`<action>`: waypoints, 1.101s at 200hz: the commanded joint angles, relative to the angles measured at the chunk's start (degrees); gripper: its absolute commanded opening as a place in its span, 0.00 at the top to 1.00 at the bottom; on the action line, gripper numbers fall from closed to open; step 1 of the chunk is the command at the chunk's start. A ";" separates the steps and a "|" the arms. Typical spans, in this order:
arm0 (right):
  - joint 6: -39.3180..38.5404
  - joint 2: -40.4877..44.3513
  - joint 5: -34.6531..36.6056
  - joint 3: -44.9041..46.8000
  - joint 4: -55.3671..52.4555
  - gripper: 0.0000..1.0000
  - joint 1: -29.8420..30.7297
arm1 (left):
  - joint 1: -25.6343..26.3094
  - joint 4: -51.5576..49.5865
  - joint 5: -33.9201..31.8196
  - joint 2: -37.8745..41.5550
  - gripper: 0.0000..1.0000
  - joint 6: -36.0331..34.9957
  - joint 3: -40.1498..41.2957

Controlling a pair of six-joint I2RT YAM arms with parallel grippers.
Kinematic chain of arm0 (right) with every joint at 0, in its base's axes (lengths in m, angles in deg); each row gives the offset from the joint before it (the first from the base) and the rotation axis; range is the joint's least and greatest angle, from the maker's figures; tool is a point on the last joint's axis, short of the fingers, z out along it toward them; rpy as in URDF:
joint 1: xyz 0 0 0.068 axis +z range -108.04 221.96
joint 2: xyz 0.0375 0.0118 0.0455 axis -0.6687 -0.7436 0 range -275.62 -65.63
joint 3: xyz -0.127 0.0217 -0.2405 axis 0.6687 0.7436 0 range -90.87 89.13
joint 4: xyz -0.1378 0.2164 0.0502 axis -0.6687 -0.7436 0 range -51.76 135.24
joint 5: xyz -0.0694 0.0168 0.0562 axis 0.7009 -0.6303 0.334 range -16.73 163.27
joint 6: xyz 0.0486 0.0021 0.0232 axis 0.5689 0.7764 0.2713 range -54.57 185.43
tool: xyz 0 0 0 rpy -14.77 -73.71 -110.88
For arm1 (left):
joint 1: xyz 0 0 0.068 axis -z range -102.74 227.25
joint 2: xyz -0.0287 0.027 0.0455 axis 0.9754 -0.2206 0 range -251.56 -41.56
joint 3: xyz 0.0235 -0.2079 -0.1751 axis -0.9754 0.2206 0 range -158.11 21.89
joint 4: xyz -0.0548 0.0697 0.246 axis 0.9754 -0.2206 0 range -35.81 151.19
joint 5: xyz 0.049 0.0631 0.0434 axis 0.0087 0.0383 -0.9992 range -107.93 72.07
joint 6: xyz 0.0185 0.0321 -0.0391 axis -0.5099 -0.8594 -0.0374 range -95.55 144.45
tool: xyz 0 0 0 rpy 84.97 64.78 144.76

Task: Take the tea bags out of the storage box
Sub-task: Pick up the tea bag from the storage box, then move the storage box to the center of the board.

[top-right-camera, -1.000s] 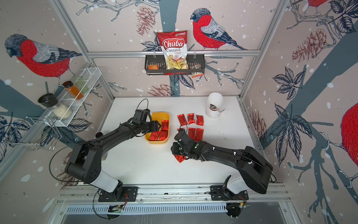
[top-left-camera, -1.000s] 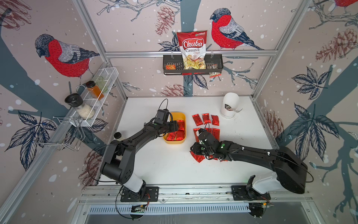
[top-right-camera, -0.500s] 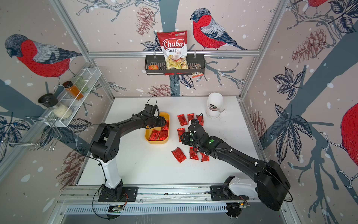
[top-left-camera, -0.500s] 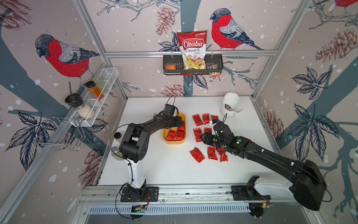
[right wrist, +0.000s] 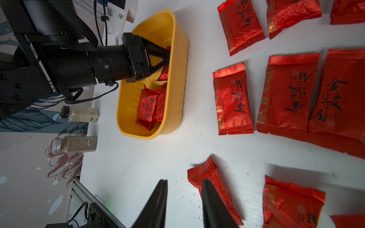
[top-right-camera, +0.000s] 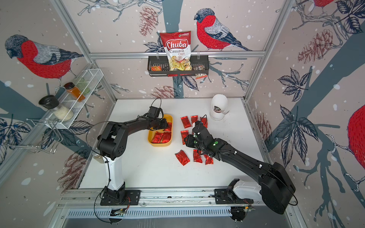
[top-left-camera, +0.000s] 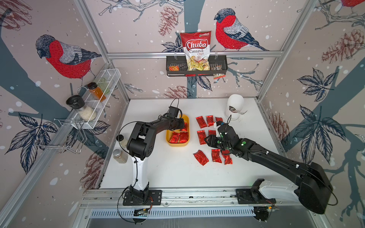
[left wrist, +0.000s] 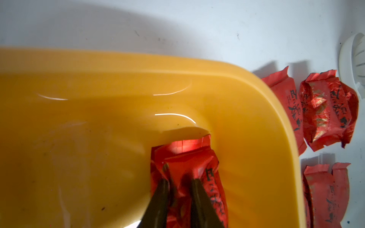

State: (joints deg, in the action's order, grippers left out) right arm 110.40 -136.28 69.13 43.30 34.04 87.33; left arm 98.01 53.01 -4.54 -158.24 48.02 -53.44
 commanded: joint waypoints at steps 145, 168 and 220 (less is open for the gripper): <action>-6.01 -21.27 -4.48 -9.40 7.58 0.67 -7.63 | 0.39 -8.57 -3.02 20.63 1.00 0.24 3.17; -5.95 -30.80 -6.00 -16.68 8.63 0.67 -6.72 | 0.36 -10.58 -3.47 24.23 1.00 0.10 3.58; -5.20 -46.58 -7.70 -33.30 6.62 0.67 -2.83 | -1.00 -12.60 -3.51 31.54 1.00 0.04 6.57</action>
State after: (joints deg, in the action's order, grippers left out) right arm 105.71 -178.18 62.95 15.87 41.32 82.91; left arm 97.96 42.28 -7.62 -128.89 48.11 -47.80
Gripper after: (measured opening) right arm 0.331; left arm 0.067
